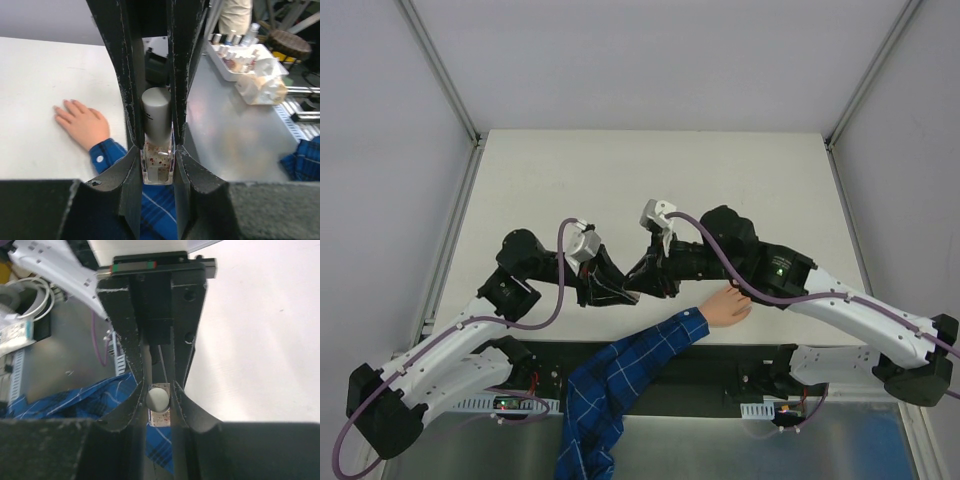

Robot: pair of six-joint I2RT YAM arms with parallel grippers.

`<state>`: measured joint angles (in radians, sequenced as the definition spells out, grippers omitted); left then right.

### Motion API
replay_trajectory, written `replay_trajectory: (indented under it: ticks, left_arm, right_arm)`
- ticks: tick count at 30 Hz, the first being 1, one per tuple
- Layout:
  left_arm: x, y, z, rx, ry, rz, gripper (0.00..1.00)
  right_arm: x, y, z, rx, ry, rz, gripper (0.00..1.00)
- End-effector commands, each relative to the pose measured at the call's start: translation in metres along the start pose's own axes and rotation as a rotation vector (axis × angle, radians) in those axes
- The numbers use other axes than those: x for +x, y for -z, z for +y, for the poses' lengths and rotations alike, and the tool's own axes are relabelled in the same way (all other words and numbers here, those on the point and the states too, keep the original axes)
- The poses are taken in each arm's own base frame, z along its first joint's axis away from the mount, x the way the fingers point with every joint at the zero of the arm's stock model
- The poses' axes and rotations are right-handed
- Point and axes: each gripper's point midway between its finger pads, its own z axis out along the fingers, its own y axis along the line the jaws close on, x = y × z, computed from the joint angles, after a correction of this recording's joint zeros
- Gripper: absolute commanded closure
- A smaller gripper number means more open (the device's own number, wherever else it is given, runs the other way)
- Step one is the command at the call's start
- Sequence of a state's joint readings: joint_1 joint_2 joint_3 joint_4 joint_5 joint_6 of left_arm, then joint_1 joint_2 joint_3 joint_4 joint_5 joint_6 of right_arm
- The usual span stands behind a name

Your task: Paint the nails

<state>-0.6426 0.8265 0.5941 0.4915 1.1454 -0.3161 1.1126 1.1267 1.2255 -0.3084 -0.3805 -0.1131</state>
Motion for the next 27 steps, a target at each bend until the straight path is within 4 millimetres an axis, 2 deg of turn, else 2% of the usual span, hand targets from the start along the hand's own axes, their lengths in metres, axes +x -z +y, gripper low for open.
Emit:
replay_trajectory:
  ticks: [1,2,3,4,5,6,7,11,13,16,18,19,20,22,24,25,27]
  left_arm:
    - [-0.025,0.01,0.035,-0.268,-0.184,-0.069,1.0]
    - [-0.025,0.016,0.046,-0.345,-0.184,-0.073,1.0]
    - [-0.021,0.022,0.056,-0.416,-0.185,-0.063,1.0]
    - [-0.027,0.033,0.071,-0.538,-0.198,-0.084,1.0]
    - [-0.026,0.038,0.076,-0.581,-0.204,-0.084,1.0]
    - [-0.026,0.043,0.08,-0.619,-0.209,-0.081,1.0]
    - [-0.029,0.049,0.085,-0.663,-0.217,-0.091,1.0]
    - [-0.027,0.048,0.082,-0.652,-0.227,-0.091,1.0]
    - [-0.026,0.046,0.081,-0.633,-0.223,-0.085,1.0]
    - [-0.026,0.039,0.074,-0.577,-0.223,-0.078,1.0]
    - [-0.025,0.034,0.068,-0.526,-0.219,-0.072,1.0]
    - [-0.025,0.032,0.066,-0.507,-0.221,-0.072,1.0]
    - [-0.023,0.028,0.061,-0.467,-0.214,-0.065,1.0]
    - [-0.022,0.023,0.056,-0.424,-0.202,-0.057,1.0]
    - [-0.019,0.017,0.047,-0.348,-0.191,-0.048,1.0]
    - [-0.019,0.014,0.043,-0.316,-0.186,-0.044,1.0]
    - [-0.017,0.008,0.031,-0.228,-0.168,-0.031,1.0]
  right_arm:
    - [-0.014,-0.005,-0.016,0.154,-0.037,-0.092,0.99]
    - [-0.011,-0.009,-0.019,0.222,-0.045,-0.088,0.99]
    - [-0.019,0.005,-0.066,0.552,-0.056,-0.149,1.0]
    - [0.007,0.009,-0.088,0.773,-0.12,-0.089,0.99]
    - [-0.007,0.016,-0.075,0.879,-0.136,-0.141,1.0]
    - [-0.012,0.035,-0.086,1.065,-0.159,-0.21,1.0]
    - [-0.009,0.027,-0.073,1.077,-0.169,-0.215,1.0]
    - [-0.02,-0.007,-0.062,1.039,-0.134,-0.213,1.0]
    - [-0.028,-0.01,-0.057,1.004,-0.132,-0.215,1.0]
    - [-0.032,-0.004,-0.054,0.968,-0.12,-0.215,0.99]
    - [-0.032,0.005,-0.051,0.924,-0.12,-0.208,0.87]
    - [-0.036,0.006,-0.051,0.898,-0.121,-0.213,0.75]
    - [-0.034,0.004,-0.045,0.837,-0.091,-0.18,0.7]
    - [-0.038,0.015,-0.042,0.788,-0.077,-0.182,0.57]
    - [-0.036,0.018,-0.035,0.711,-0.066,-0.158,0.52]
    - [-0.036,0.027,-0.037,0.686,-0.07,-0.16,0.45]
    - [-0.034,0.025,-0.024,0.555,-0.032,-0.13,0.38]
